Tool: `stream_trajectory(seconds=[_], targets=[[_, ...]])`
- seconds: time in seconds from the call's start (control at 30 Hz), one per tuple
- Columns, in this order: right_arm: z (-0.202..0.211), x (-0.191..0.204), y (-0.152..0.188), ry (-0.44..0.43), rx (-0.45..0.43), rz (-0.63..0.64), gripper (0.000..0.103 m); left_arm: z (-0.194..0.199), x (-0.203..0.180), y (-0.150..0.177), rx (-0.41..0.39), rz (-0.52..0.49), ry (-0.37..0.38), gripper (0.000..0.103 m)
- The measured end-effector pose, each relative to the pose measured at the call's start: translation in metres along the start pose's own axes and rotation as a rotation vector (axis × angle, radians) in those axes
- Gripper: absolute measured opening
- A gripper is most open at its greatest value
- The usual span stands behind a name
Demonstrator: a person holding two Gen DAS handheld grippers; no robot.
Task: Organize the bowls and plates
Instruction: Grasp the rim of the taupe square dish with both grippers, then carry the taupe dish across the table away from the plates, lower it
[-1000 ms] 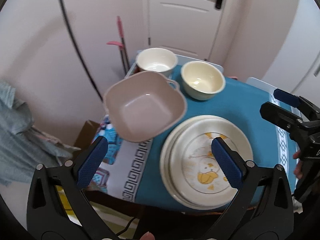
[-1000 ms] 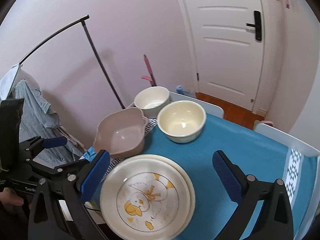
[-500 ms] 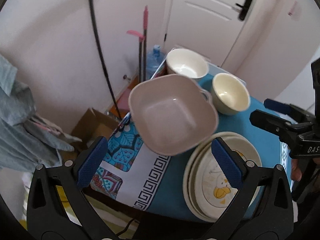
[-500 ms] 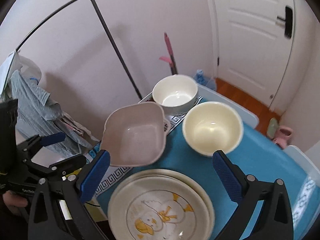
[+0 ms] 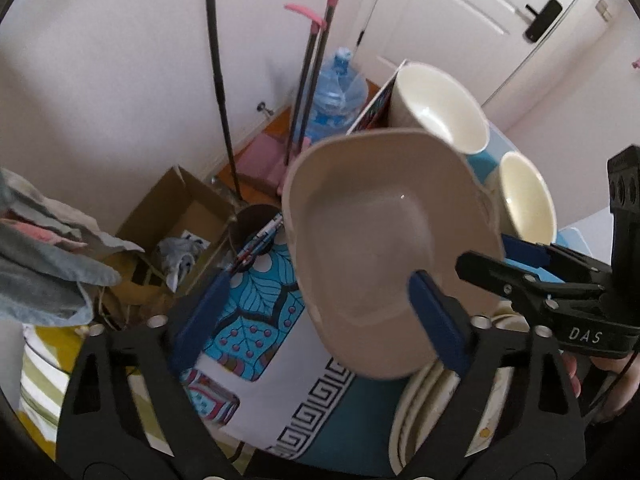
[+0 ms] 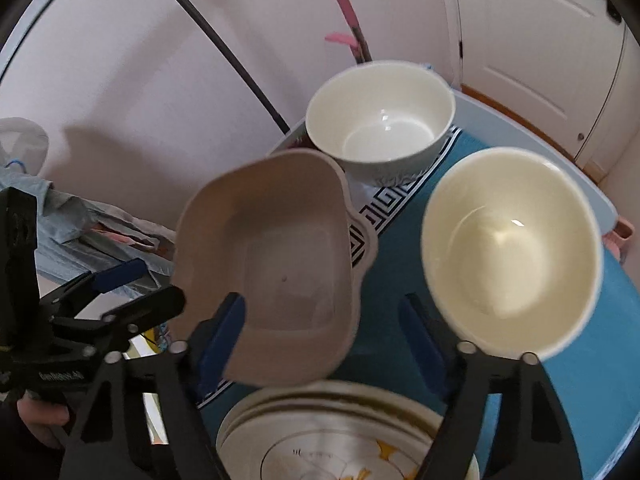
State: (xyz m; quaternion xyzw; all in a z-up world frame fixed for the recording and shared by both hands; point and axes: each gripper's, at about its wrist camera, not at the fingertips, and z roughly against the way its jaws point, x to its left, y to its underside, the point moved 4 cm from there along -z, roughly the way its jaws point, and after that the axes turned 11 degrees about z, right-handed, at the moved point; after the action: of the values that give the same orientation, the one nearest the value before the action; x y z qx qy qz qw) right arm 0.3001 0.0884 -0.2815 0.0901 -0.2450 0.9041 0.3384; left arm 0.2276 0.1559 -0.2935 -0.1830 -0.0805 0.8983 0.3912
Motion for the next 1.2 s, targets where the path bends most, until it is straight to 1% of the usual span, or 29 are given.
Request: stream_trajectory(seconds=[0.03, 0.07, 0.1, 0.13, 0.2, 0.23, 0.27, 0.3, 0.37, 0.4, 0.43, 0.47, 0.53, 0.67, 0.73, 0.83, 0.93, 1.03, 1.13, 1.2], targets=[[-0.005, -0.002, 0.000, 0.002, 0.008, -0.004, 0.064, -0.008, 0.002, 0.000, 0.017, 0.004, -0.003, 0.078], [-0.006, -0.002, -0.001, 0.026, 0.008, 0.001, 0.059, -0.013, 0.003, 0.000, 0.030, 0.007, -0.001, 0.073], [-0.007, -0.001, -0.003, 0.041, 0.005, 0.019, 0.058, -0.019, 0.004, 0.000, 0.041, 0.011, 0.002, 0.070], [-0.009, 0.000, -0.004, 0.049, 0.004, 0.035, 0.057, -0.024, 0.007, -0.001, 0.050, 0.014, 0.003, 0.064], [-0.011, 0.001, -0.007, 0.060, 0.005, 0.051, 0.050, -0.032, 0.009, -0.002, 0.069, 0.014, 0.010, 0.049], [-0.012, 0.002, -0.007, 0.062, 0.010, 0.055, 0.043, -0.034, 0.008, -0.003, 0.078, 0.009, 0.010, 0.037], [-0.015, 0.002, -0.007, 0.057, 0.016, 0.050, 0.034, -0.036, 0.008, -0.002, 0.085, 0.005, 0.010, 0.032], [-0.015, 0.003, -0.006, 0.053, 0.017, 0.041, 0.033, -0.038, 0.008, -0.002, 0.089, -0.003, 0.011, 0.031], [-0.018, 0.006, -0.003, 0.054, 0.016, 0.034, 0.032, -0.039, 0.006, -0.001, 0.088, -0.020, 0.018, 0.025], [-0.020, 0.006, -0.003, 0.062, 0.020, 0.034, 0.032, -0.039, 0.005, -0.001, 0.087, -0.027, 0.020, 0.024], [-0.022, 0.006, -0.002, 0.073, 0.027, 0.034, 0.028, -0.040, 0.004, 0.000, 0.086, -0.037, 0.024, 0.022], [-0.024, 0.006, -0.001, 0.079, 0.033, 0.033, 0.022, -0.040, 0.002, 0.000, 0.085, -0.045, 0.027, 0.020], [-0.026, 0.007, 0.001, 0.088, 0.035, 0.027, 0.016, -0.039, 0.000, 0.000, 0.079, -0.060, 0.021, 0.020], [-0.021, 0.011, 0.002, 0.096, 0.010, 0.020, 0.015, -0.035, -0.001, -0.001, 0.064, -0.082, 0.017, 0.020], [-0.016, 0.015, 0.001, 0.101, -0.001, 0.021, 0.015, -0.027, -0.005, -0.003, 0.038, -0.106, 0.005, 0.020], [-0.004, 0.019, 0.001, 0.113, -0.031, 0.008, 0.015, -0.013, -0.013, -0.008, 0.008, -0.132, 0.008, 0.020], [0.020, 0.020, 0.005, 0.125, -0.083, -0.021, 0.015, 0.010, -0.030, -0.013, -0.033, -0.183, 0.021, 0.020], [0.056, 0.015, 0.018, 0.146, -0.146, -0.057, 0.015, 0.033, -0.055, -0.012, -0.076, -0.248, 0.034, 0.020], [0.090, 0.010, 0.036, 0.178, -0.200, -0.097, 0.015, 0.055, -0.087, -0.003, -0.110, -0.320, 0.066, 0.020], [0.116, 0.005, 0.053, 0.200, -0.238, -0.135, 0.015, 0.069, -0.108, 0.006, -0.124, -0.362, 0.091, 0.020]])
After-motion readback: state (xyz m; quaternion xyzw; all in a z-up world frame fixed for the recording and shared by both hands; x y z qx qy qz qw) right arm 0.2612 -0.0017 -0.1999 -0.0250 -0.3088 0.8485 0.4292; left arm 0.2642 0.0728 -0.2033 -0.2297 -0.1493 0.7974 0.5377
